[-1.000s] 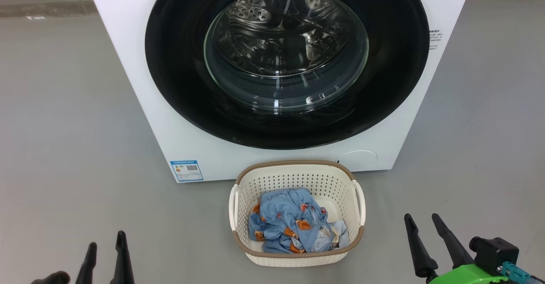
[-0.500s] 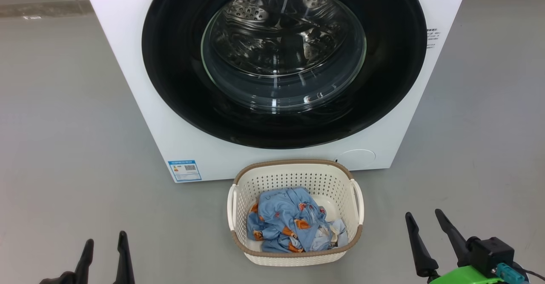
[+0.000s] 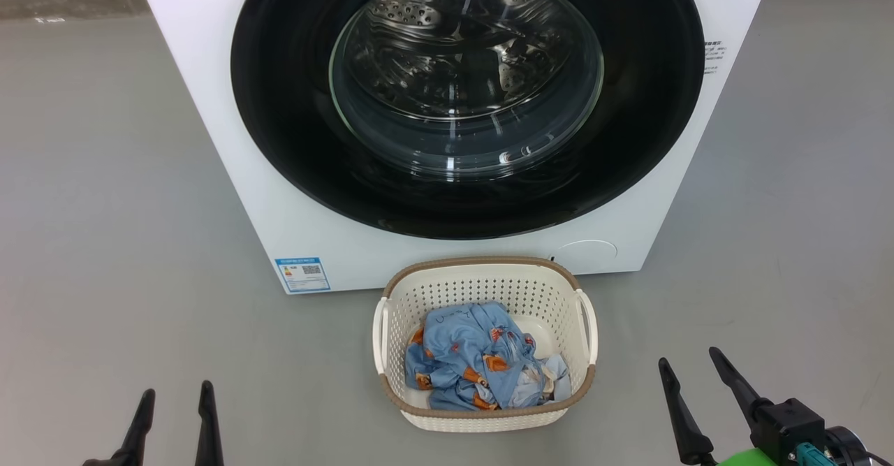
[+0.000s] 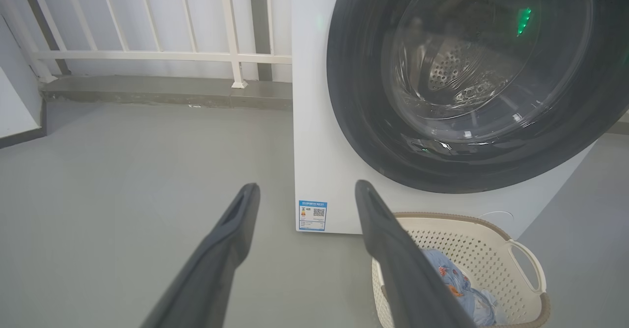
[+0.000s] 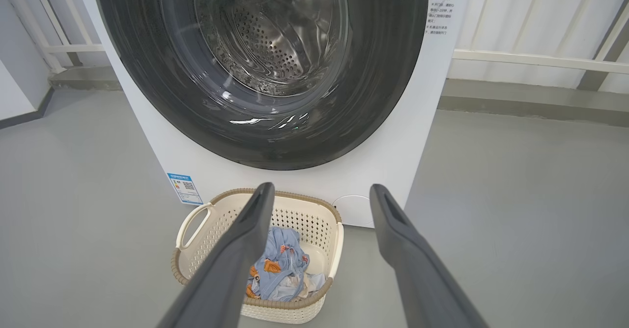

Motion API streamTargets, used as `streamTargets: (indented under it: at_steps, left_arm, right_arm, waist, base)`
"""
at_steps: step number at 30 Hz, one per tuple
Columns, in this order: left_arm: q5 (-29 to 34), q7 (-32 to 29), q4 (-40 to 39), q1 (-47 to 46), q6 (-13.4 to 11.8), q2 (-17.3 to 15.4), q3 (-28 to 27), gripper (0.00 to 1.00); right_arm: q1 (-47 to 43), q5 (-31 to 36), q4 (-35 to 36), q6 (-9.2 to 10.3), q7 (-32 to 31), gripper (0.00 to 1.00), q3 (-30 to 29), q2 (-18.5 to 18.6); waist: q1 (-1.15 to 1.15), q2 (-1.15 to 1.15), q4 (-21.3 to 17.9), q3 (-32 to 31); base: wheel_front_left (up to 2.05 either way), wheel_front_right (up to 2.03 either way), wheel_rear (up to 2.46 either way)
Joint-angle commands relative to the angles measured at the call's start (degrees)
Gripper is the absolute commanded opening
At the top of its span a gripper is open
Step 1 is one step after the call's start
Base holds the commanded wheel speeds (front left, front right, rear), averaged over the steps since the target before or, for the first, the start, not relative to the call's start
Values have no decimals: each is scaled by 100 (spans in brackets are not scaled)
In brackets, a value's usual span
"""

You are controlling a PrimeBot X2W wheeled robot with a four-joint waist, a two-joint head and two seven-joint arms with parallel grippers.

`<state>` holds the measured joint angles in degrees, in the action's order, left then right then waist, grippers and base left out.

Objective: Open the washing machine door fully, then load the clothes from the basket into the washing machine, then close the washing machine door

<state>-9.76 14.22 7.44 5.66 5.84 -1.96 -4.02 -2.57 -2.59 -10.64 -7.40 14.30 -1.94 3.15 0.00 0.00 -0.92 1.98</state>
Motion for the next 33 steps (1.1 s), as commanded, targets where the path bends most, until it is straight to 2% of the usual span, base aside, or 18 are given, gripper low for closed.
streamTargets:
  at_steps: [1,22,33]
  left_arm:
    - [75,78,-151,-114,11,-92,-188,100]
    - [83,78,-25,-104,21,-92,-182,100]
    - [51,78,-32,-111,22,-92,-188,100]
  right_arm:
    - [77,47,153,-9,70,100,125,20]
    - [80,76,152,-9,70,100,107,6]
    - [90,60,137,-9,70,100,132,-3]
  waist:
    - [0,0,-4,-6]
    - [0,0,-33,-35]
    - [0,0,-55,-8]
  base:
    - [0,0,0]
    - [1,6,-7]
    - [64,86,-150]
